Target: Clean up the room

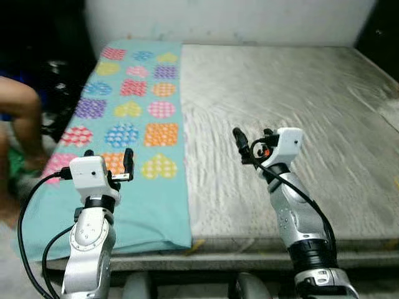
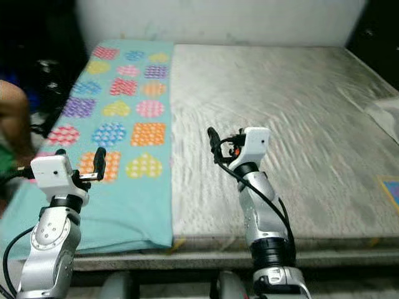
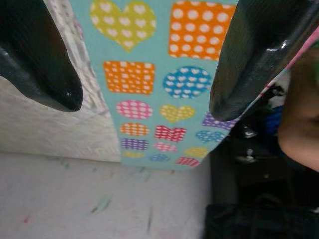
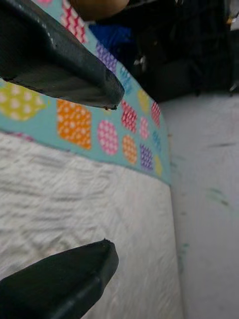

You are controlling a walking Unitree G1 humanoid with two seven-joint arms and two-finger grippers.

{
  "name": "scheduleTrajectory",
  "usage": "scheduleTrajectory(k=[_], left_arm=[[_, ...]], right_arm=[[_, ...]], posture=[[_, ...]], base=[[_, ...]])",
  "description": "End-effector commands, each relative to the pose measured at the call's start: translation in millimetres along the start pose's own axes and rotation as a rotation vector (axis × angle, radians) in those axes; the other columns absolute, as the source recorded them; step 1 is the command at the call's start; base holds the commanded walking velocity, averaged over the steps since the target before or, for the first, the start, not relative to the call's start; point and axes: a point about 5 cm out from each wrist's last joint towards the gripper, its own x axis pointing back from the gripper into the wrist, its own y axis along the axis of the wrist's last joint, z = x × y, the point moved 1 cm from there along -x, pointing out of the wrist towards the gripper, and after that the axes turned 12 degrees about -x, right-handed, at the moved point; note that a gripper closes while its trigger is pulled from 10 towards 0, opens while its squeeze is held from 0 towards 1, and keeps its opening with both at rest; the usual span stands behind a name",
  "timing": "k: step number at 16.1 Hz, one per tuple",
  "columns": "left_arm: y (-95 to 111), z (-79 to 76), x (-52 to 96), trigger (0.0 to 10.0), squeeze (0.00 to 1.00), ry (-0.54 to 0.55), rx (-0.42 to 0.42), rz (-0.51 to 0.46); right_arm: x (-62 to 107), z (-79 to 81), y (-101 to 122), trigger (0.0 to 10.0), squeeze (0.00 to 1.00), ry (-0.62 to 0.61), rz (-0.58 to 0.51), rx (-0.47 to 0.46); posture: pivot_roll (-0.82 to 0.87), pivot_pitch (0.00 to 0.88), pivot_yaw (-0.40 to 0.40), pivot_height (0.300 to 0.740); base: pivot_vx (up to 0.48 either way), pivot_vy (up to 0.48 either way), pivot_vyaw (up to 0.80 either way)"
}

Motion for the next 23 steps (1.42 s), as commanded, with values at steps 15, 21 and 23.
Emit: scheduleTrajectory(k=[15, 21, 23], left_arm=[[-7, 0.6, 13.3, 10.0, 0.0, -0.033, 0.041, 0.079], [-9, -4.6, 17.8, 10.0, 0.0, -0.03, 0.103, 0.109], [-10, -4.9, 18.5, 10.0, 0.0, -0.03, 0.108, 0.114]], right_arm=[[38.5, -22.4, -16, 10.0, 0.0, -0.135, 0.036, 0.035], [48.3, -31.0, -14, 10.0, 0.0, -0.188, 0.057, 0.082], [49.4, -31.3, -14, 10.0, 0.0, -0.189, 0.06, 0.084]], posture=[[0.0, 0.0, -0.007, 0.74], [-0.02, 0.0, -0.029, 0.74], [-0.02, 0.0, -0.032, 0.74]], base=[[0.0, 0.0, 0.0], [0.0, 0.0, 0.0], [0.0, 0.0, 0.0]])
